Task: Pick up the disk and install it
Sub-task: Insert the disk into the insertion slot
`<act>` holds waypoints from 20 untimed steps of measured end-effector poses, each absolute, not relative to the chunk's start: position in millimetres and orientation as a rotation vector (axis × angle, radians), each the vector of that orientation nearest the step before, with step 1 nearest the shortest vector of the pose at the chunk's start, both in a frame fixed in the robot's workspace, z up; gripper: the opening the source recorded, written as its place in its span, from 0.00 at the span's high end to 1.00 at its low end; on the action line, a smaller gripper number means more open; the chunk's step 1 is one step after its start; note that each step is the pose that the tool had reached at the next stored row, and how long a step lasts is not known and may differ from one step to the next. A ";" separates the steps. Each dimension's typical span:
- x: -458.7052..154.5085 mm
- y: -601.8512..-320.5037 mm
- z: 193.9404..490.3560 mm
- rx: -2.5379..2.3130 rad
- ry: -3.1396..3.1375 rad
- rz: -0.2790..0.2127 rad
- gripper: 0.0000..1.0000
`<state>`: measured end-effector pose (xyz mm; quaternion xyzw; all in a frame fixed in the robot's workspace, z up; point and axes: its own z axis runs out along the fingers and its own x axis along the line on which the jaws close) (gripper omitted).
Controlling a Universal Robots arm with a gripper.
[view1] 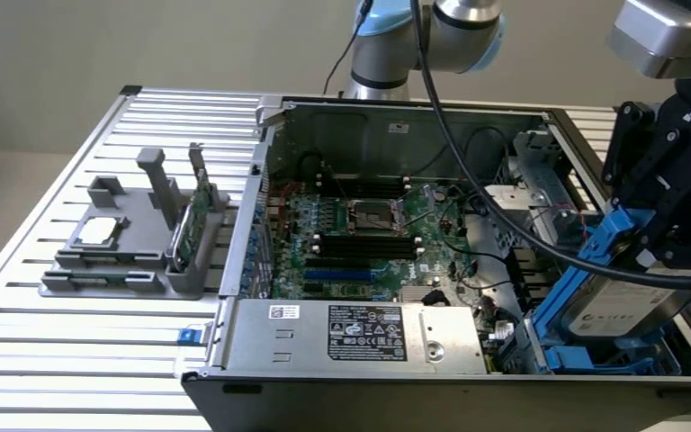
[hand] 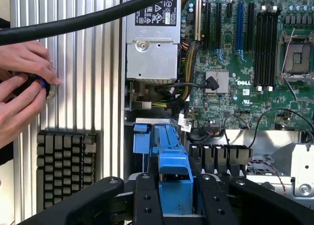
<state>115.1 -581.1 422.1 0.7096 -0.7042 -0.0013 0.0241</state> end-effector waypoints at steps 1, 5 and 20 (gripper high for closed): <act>115.1 -581.0 421.4 2.195 -2.180 -0.004 0.67; 115.1 -581.0 417.4 2.192 -2.183 -0.005 0.67; 115.1 -581.0 395.8 2.188 -2.188 -0.006 0.67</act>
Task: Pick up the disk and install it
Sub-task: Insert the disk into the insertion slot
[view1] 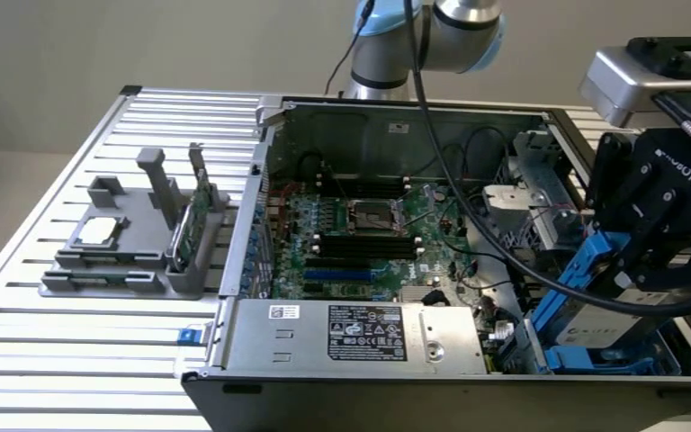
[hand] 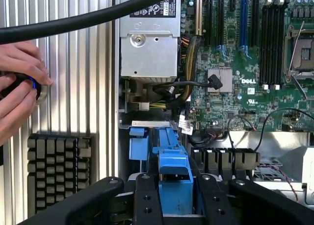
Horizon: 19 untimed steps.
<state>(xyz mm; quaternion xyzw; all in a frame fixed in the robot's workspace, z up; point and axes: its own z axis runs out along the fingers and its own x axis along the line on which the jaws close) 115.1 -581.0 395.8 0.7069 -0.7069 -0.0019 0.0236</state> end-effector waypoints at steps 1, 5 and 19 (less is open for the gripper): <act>115.1 -581.0 394.4 2.188 -2.188 -0.006 0.67; 115.1 -581.0 387.6 2.188 -2.189 -0.007 0.67; 114.9 -581.0 362.9 2.188 -2.189 -0.007 0.67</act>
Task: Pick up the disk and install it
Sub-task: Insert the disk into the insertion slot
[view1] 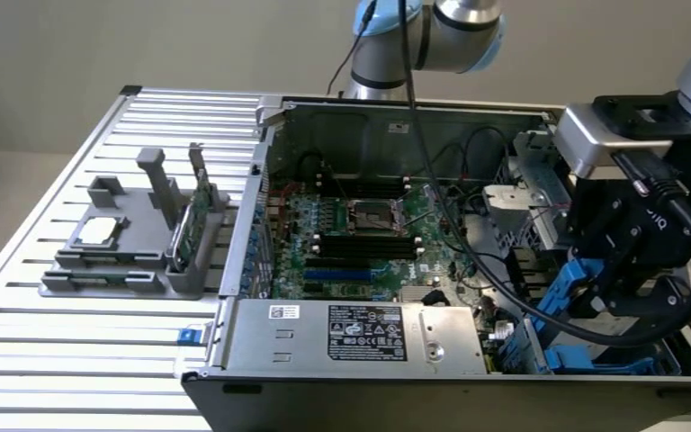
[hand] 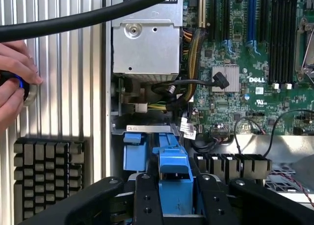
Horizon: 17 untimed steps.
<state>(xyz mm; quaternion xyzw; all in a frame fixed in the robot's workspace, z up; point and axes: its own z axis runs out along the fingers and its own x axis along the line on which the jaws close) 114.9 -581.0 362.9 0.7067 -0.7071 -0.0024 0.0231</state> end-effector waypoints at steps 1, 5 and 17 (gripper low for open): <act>114.9 -581.0 361.6 2.188 -2.189 -0.007 0.67; 115.1 -581.0 357.5 2.188 -2.189 -0.007 0.67; 115.1 -581.0 353.9 2.188 -2.189 -0.007 0.60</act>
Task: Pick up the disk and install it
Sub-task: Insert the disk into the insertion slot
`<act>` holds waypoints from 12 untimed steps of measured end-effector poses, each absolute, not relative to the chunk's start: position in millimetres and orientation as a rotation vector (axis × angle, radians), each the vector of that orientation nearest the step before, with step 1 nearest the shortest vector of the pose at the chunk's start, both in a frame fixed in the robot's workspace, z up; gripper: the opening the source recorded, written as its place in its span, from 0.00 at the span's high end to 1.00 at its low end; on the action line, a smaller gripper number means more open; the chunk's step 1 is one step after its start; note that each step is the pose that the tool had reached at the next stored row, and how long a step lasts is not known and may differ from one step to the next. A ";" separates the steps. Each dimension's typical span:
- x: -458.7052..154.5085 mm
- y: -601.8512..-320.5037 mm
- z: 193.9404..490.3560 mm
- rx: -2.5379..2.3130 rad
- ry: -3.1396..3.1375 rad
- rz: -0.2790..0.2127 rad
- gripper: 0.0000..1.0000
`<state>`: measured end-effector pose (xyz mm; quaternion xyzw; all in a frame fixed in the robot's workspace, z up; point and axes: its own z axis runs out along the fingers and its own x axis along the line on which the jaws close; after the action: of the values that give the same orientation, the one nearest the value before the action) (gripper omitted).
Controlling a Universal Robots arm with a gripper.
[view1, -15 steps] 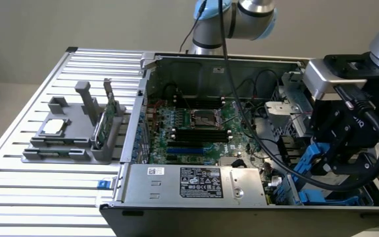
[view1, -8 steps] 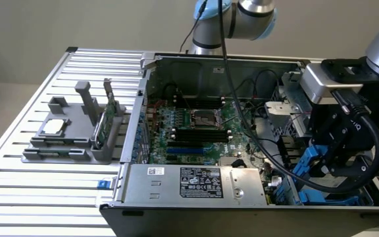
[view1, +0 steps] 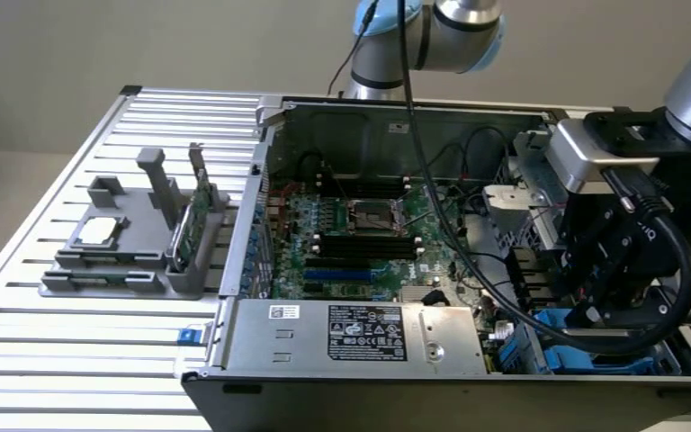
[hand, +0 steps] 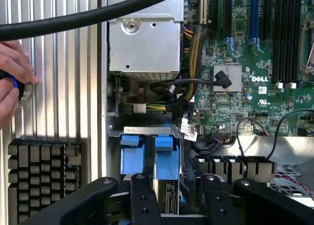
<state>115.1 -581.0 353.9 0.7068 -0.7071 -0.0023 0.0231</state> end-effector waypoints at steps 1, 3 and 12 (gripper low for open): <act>115.1 -580.9 353.9 2.188 -2.189 -0.007 0.60; 115.4 -580.8 354.1 2.188 -2.190 -0.008 0.60; 123.8 -580.4 356.8 2.188 -2.189 -0.007 0.68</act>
<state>123.8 -580.4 356.8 0.7068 -0.7070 -0.0024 0.0231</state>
